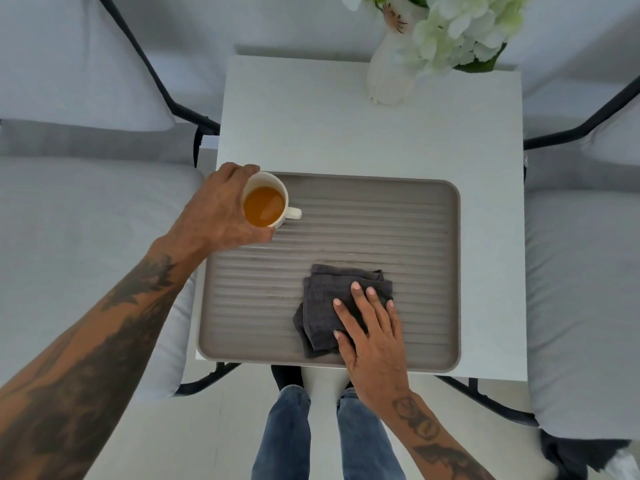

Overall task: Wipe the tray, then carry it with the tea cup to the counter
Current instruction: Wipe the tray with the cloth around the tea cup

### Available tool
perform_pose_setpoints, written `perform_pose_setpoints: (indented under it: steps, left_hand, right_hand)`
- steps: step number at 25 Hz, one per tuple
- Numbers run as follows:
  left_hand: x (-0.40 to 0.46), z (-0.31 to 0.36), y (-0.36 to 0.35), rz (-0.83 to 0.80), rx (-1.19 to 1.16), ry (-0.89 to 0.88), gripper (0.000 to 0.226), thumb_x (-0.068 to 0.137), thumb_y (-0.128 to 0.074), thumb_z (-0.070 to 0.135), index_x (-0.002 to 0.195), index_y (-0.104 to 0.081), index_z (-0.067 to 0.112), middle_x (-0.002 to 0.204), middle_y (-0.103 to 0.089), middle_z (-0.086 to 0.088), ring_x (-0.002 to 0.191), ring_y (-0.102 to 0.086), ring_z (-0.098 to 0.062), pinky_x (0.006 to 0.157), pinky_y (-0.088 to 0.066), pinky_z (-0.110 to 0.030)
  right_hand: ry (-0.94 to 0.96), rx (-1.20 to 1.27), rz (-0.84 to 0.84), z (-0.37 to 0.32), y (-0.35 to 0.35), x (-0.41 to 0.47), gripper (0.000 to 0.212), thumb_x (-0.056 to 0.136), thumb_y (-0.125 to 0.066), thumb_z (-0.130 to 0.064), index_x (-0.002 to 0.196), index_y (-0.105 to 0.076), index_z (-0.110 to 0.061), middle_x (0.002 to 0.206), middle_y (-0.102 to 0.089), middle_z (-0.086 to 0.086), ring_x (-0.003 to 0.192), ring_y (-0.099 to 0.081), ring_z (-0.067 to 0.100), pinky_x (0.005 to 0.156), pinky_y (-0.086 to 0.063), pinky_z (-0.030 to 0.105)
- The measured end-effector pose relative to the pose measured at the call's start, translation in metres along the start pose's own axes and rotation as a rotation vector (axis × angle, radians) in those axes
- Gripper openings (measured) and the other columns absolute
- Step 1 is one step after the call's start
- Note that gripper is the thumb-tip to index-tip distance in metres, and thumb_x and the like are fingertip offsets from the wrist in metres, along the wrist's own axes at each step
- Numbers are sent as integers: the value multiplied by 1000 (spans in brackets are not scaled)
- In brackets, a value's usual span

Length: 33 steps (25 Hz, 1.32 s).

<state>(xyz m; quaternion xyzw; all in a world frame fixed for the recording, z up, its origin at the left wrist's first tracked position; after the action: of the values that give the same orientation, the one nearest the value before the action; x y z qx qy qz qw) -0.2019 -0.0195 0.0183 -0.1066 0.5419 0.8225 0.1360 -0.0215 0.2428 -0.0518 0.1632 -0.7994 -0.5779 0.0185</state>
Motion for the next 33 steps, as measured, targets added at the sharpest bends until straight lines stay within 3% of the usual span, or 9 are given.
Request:
perform_pose_setpoints:
  steps: [3, 7, 10, 14, 19, 23, 27, 31, 33]
  left_hand:
    - [-2, 0, -1, 2, -29, -12, 111, 62, -90, 46, 151, -32, 16, 149, -41, -12, 132, -44, -32, 101, -47, -48]
    - [-8, -10, -3, -35, -129, 25, 123, 60, -92, 44, 155, -19, 18, 155, -32, -13, 137, -41, -31, 105, -42, -48]
    - [-18, -21, -6, -22, -303, -5, 118, 56, -92, 47, 152, -28, 24, 151, -38, -5, 129, -50, -21, 103, -48, -40]
    - [-25, -25, -3, -5, -591, 5, 90, 62, -90, 38, 141, -46, 33, 132, -56, 16, 112, -58, 7, 84, -49, -9]
    - [-24, -28, -1, -29, -712, -39, 82, 67, -90, 26, 140, -51, 26, 134, -59, 11, 118, -60, -3, 90, -51, -14]
    - [-25, -38, 4, 0, -717, 18, 86, 61, -89, 31, 137, -50, 33, 122, -58, 24, 106, -61, 11, 81, -48, -5]
    - [-24, -58, 7, -1, -656, 92, 96, 62, -88, 32, 148, -44, 25, 133, -55, 14, 106, -60, 1, 74, -46, -2]
    - [-25, -60, 9, -38, -589, 145, 103, 62, -86, 41, 152, -37, 26, 149, -48, 4, 117, -53, -7, 91, -49, -18]
    - [-44, -56, 10, 83, -525, 194, 96, 66, -85, 50, 148, -40, 28, 145, -47, 2, 115, -53, -8, 89, -50, -25]
  right_hand:
    - [-60, 196, 63, -11, 30, 19, 46, 88, -62, -36, 133, -57, -26, 148, -48, 3, 135, -41, 23, 109, -35, 53]
    - [-33, 541, 3, -50, 83, 113, 56, 91, -64, -37, 142, -45, -24, 143, -46, -1, 129, -44, 11, 109, -36, 27]
    - [44, 576, -127, -69, 91, 180, 72, 89, -67, -38, 150, -34, -22, 155, -33, -1, 140, -34, 12, 109, -26, 20]
    - [126, 565, -293, -73, 66, 212, 74, 88, -70, -35, 152, -34, -24, 158, -32, -3, 142, -36, 14, 117, -34, 35]
    - [59, 761, -369, -71, 61, 213, 77, 85, -75, -26, 151, -36, -26, 153, -43, -4, 130, -49, 7, 107, -39, 15]
    - [79, 696, -359, -81, 60, 216, 78, 86, -73, -29, 152, -31, -29, 156, -40, -4, 137, -46, 14, 113, -39, 29]
    - [53, 707, -381, -98, 59, 217, 76, 88, -72, -28, 152, -31, -30, 155, -41, -3, 135, -47, 13, 105, -36, 16]
    - [53, 558, -355, -98, 72, 210, 73, 92, -63, -42, 154, -25, -31, 160, -32, -5, 144, -34, 13, 117, -28, 28]
    - [-36, 414, -208, -79, 84, 172, 64, 97, -50, -51, 153, -28, -29, 159, -33, -4, 144, -31, 13, 119, -23, 32]
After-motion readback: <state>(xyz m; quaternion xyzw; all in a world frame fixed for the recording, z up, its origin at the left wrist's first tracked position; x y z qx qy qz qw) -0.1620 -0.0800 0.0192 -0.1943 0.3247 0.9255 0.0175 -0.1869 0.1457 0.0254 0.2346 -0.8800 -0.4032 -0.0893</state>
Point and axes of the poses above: each hand's wrist, its own x-axis towards the middle knuckle, its own y-axis out of the back of the hand, z = x × y, the point moved 5 cm from there along x, towards the middle knuckle
